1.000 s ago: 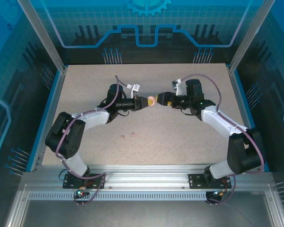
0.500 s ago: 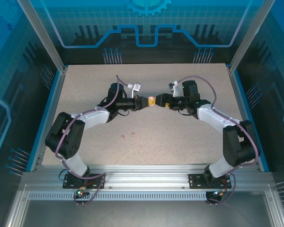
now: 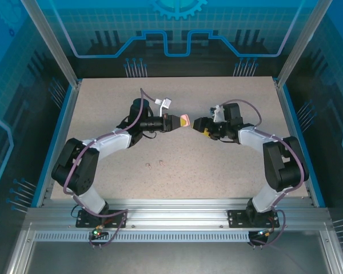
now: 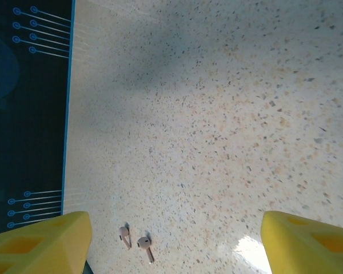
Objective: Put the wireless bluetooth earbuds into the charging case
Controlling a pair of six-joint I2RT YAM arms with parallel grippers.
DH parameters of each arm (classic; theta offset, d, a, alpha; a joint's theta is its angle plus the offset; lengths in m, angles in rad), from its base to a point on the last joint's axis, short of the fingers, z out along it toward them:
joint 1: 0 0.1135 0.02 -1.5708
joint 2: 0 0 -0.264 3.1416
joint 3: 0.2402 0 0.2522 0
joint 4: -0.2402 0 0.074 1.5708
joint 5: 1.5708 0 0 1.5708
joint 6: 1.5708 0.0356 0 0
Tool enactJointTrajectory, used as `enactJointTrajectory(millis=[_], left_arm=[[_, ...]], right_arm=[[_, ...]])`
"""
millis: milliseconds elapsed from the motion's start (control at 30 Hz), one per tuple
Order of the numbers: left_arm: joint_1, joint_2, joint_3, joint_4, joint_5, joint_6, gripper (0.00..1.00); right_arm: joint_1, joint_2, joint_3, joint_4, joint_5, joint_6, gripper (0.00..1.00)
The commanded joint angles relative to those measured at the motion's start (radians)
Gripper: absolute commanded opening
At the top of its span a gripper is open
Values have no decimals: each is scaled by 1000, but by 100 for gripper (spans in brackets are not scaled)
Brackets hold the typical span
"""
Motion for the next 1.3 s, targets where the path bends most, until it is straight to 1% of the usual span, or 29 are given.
enactJointTrajectory(millis=[0, 133, 333, 567, 800, 833, 1067, 1267], left_arm=[[-4, -9, 21, 30, 28, 22, 0], [-6, -1, 23, 36, 26, 16, 0], [-6, 1, 25, 40, 25, 12, 0], [-9, 1, 24, 37, 21, 12, 0], [-13, 4, 30, 37, 20, 12, 0], [-15, 4, 32, 36, 19, 13, 0], [-23, 2, 35, 35, 19, 14, 0], [-25, -4, 40, 37, 19, 12, 0]], right_arm=[[-36, -87, -25, 15, -46, -4, 78], [-42, -145, -56, 45, -109, -37, 76], [-29, -178, -56, 102, -187, -36, 70], [7, -176, -39, 96, -198, -41, 62], [32, -181, -39, 85, -187, -44, 60], [34, -181, -11, 83, -187, -44, 60], [44, -167, 10, 72, -172, -40, 57], [49, -142, 24, 66, -165, -39, 51]])
